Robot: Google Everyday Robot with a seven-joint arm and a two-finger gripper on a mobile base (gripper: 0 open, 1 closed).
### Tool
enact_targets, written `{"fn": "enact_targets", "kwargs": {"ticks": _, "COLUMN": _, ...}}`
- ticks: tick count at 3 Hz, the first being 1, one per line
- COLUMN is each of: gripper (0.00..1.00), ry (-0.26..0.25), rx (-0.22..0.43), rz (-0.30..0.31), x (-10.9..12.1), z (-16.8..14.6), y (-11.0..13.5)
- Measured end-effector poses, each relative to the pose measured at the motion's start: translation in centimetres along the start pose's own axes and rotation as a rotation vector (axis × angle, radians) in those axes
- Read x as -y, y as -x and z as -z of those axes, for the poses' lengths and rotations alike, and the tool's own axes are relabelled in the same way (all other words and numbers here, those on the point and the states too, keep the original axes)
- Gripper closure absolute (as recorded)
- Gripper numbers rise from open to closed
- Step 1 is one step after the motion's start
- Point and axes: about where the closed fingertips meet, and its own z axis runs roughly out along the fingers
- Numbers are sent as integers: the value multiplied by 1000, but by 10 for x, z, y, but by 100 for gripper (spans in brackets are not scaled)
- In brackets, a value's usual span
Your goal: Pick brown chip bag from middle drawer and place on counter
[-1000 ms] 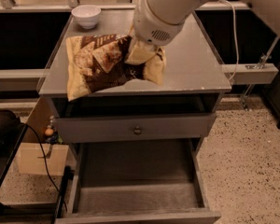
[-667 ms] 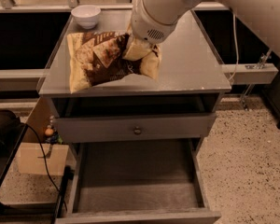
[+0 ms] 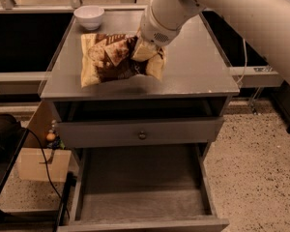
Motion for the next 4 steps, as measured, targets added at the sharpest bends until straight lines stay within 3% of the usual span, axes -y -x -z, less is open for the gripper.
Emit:
{"fn": "enact_targets", "kwargs": {"ticks": 2, "gripper": 100, "ry": 11, "rx": 11, "rz": -34, "x": 14, "z": -21, "y": -20}}
{"fn": "enact_targets", "kwargs": {"ticks": 4, "gripper": 100, "ry": 84, "rx": 63, "rz": -132, "x": 31, "z": -50, "y": -36}}
